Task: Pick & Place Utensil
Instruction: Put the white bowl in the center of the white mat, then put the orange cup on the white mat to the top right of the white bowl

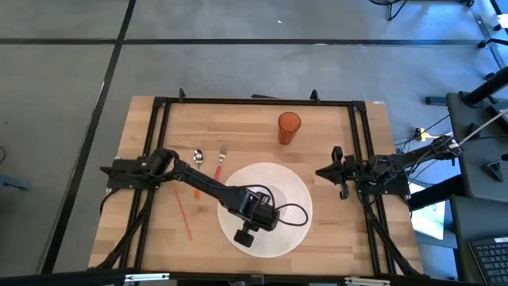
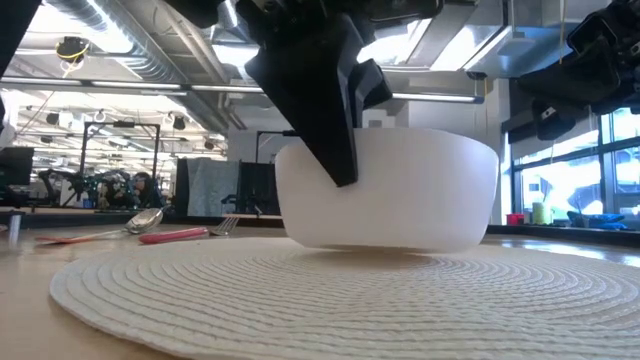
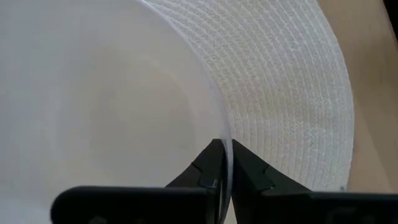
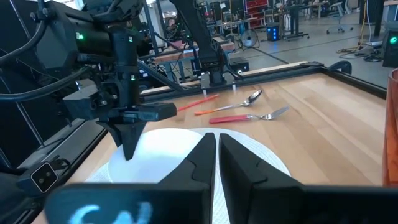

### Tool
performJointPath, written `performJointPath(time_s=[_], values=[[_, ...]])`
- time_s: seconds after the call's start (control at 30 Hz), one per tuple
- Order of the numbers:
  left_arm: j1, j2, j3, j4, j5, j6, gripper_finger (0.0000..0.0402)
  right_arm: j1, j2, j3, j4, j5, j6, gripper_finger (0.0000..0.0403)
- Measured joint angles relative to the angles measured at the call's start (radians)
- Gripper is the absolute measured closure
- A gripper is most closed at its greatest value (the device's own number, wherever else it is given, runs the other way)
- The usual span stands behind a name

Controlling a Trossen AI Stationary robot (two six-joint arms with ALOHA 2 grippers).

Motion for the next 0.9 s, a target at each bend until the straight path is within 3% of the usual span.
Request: performJointPath(time_s=[0.2,0.3,0.47,0.63,0.77,0.9], values=[[-0.003,0.000,0.000,0.001,0.007,-0.014,0.0329,0.000,0.000,0.000,0.000,-0.002,-0.001,0.0381],[-0.004,-0.005,0.001,-0.007,0.058,0.017,0.0299,0.000,0.000,0.000,0.000,-0.002,-0.001,0.0381],[-0.005,-0.041,0.103,-0.205,0.104,0.051,0.0273,0.000,0.000,0.000,0.000,-0.003,-0.001,0.0381],[0.003,-0.228,0.096,-0.269,-0.044,0.125,0.0288,0.000,0.000,0.000,-0.004,-0.015,0.004,0.0381],[0.045,-0.505,-0.070,-0.096,-0.107,0.190,0.0324,0.000,0.000,0.000,-0.003,-0.058,0.005,0.0381],[0.144,-0.847,-0.444,0.246,-0.078,0.222,0.0367,0.000,0.000,0.000,-0.003,-0.072,0.001,0.0381]])
